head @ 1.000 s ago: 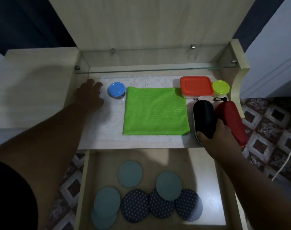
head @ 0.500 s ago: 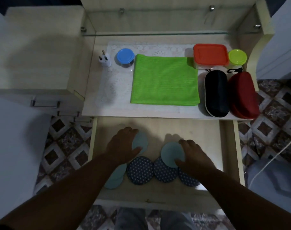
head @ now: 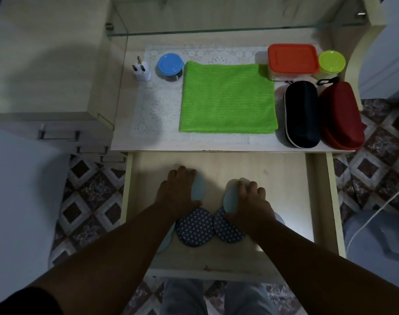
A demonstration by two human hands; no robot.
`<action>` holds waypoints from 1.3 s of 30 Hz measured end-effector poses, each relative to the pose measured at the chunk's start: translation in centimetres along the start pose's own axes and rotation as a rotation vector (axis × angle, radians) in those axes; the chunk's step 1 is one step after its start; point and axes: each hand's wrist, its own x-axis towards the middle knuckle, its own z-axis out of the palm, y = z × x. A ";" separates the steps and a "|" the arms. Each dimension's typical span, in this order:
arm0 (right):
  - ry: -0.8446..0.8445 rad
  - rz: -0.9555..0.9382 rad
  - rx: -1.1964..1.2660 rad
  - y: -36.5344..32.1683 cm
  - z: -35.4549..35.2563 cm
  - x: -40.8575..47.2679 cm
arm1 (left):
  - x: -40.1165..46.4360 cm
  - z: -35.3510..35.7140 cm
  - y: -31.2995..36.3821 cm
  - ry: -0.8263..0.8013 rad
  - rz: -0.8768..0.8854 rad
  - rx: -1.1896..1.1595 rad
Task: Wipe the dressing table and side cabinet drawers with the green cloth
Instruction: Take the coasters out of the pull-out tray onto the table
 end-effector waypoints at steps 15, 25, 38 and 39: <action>-0.018 -0.034 0.066 -0.6 -1.0 -0.2 | -5.3 -1.0 -3.3 0.056 -0.085 0.082; -0.042 -0.110 0.066 -3.8 -1.5 0.1 | -9.1 1.2 -5.8 -0.101 -0.108 0.172; -0.186 -0.495 -0.062 -16.5 2.0 -0.5 | -12.3 -1.7 -10.9 0.091 -0.043 0.202; -0.183 -0.514 -0.071 -17.3 2.4 -0.4 | -12.4 -1.7 -11.2 0.068 -0.036 0.205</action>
